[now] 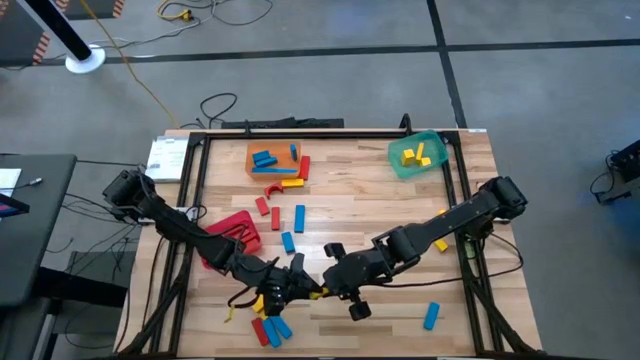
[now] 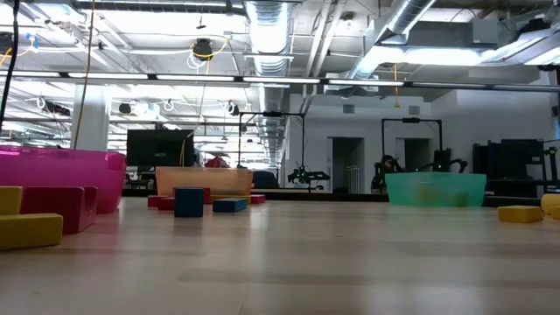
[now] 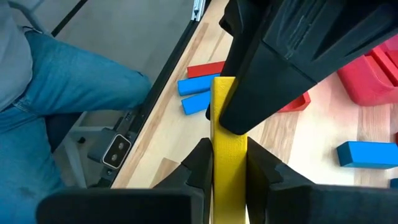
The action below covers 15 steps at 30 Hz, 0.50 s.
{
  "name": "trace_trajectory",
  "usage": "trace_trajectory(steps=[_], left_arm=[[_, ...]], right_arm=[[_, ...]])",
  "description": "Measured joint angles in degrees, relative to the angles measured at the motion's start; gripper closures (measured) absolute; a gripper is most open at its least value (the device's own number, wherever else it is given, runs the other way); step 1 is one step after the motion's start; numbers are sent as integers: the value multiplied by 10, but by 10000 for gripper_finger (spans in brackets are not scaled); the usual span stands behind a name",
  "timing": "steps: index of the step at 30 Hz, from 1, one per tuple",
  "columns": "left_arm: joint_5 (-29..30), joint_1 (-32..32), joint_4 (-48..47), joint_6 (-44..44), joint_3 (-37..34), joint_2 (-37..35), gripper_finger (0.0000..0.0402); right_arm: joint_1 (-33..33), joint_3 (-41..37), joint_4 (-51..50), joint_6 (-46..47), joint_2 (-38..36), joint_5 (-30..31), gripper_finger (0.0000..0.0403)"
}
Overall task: Sort blocks
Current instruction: Put the yellow block into the green bin
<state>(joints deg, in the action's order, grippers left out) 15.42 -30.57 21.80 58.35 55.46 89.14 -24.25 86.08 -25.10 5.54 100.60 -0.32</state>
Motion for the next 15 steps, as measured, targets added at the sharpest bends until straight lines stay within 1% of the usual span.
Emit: trace_trajectory(steps=[9, 15], left_arm=[[-13, 0, 0, -11, 0, 0, 282], [-35, -1, 3, -32, 0, 0, 241]], right_arm=[[0, 0, 3, 0, 0, 1, 331], [0, 0, 3, 0, 0, 3, 330]])
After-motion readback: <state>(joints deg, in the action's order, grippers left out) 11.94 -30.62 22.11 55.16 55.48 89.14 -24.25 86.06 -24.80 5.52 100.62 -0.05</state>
